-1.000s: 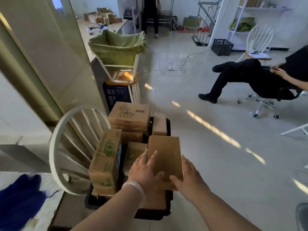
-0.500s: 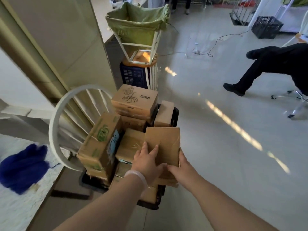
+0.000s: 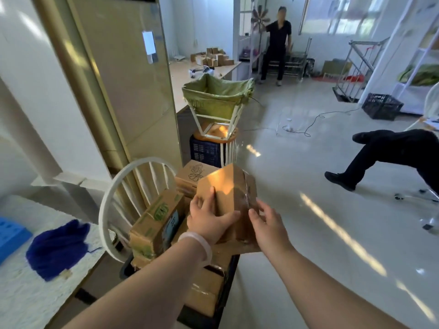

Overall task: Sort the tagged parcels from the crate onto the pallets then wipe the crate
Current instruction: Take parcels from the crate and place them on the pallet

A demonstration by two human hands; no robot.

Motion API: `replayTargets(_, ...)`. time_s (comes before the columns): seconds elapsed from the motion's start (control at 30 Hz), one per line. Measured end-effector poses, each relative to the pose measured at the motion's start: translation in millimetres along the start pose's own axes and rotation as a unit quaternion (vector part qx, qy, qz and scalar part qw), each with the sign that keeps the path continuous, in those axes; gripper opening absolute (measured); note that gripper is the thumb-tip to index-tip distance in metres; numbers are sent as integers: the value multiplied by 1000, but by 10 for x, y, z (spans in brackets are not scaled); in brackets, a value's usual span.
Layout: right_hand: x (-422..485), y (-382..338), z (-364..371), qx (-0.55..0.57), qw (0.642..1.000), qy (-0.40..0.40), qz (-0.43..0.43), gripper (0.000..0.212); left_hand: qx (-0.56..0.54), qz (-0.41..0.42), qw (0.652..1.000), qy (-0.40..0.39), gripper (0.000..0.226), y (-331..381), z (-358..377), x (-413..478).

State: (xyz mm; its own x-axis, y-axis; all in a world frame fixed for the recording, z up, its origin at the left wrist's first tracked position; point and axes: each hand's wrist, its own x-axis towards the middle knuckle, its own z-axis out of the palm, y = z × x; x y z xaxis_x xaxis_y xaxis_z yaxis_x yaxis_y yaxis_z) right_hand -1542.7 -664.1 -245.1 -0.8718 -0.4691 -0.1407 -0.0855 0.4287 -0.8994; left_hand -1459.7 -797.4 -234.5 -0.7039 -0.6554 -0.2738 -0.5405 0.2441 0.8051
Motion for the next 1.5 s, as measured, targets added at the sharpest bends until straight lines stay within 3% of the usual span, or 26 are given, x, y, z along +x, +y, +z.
replayTargets(0.1, 29, -112, -64, 63, 997, -31, 29, 50, -79, 40, 996, -12, 101, 77, -106, -40)
replayTargets(0.2, 33, -187, -62, 88, 994, -63, 34, 48, -134, 37, 990, -31, 86, 84, -151, -79)
replayTargets(0.37, -16, -275, -9, 47, 994, -99, -2, 56, -114, 11, 993, 21, 58, -18, -276, -180)
replayTargets(0.43, -41, -318, 73, 5, 993, -108, -46, 52, -77, 3, 996, 49, 76, -27, -303, -226)
replayTargets(0.53, -113, -397, 224, -6, 987, -119, -109, 39, -78, -27, 995, 48, 138, -53, -329, -283)
replayTargets(0.6, -188, -437, 305, -26, 976, -129, -172, 39, -88, -58, 992, 64, 150, -68, -406, -329)
replayTargets(0.67, -241, -481, 389, -46, 964, -141, -220, 41, -106, -83, 987, 89, 138, -120, -517, -387)
replayTargets(0.73, -277, -558, 492, -54, 959, -165, -223, 29, -123, -81, 983, 112, 126, -201, -677, -458)
replayTargets(0.87, -314, -728, 723, -111, 945, -129, -280, 45, -224, -70, 965, 116, 127, -436, -1050, -618)
replayTargets(1.0, -400, -959, 920, -45, 975, -175, -129, 79, -335, -66, 932, 119, 102, -644, -1344, -821)
replayTargets(1.07, -502, -1063, 1069, -60, 972, -209, -88, 83, -350, -79, 925, 126, 81, -734, -1453, -913)
replayTargets(1.13, -614, -1122, 1242, -78, 968, -221, -87, 83, -331, -92, 926, 156, 67, -845, -1558, -1003)
replayTargets(1.23, -826, -1198, 1520, -77, 962, -240, -105, 82, -199, -104, 939, 261, 64, -1113, -1769, -1117)
replayTargets(1.33, -1090, -1269, 1857, -74, 944, -278, -159, 69, -41, -131, 940, 312, 75, -1383, -2024, -1302)
replayTargets(1.5, -1613, -1401, 2462, -34, 904, -336, -262, 43, -98, -173, 937, 288, 135, -1761, -2403, -1674)
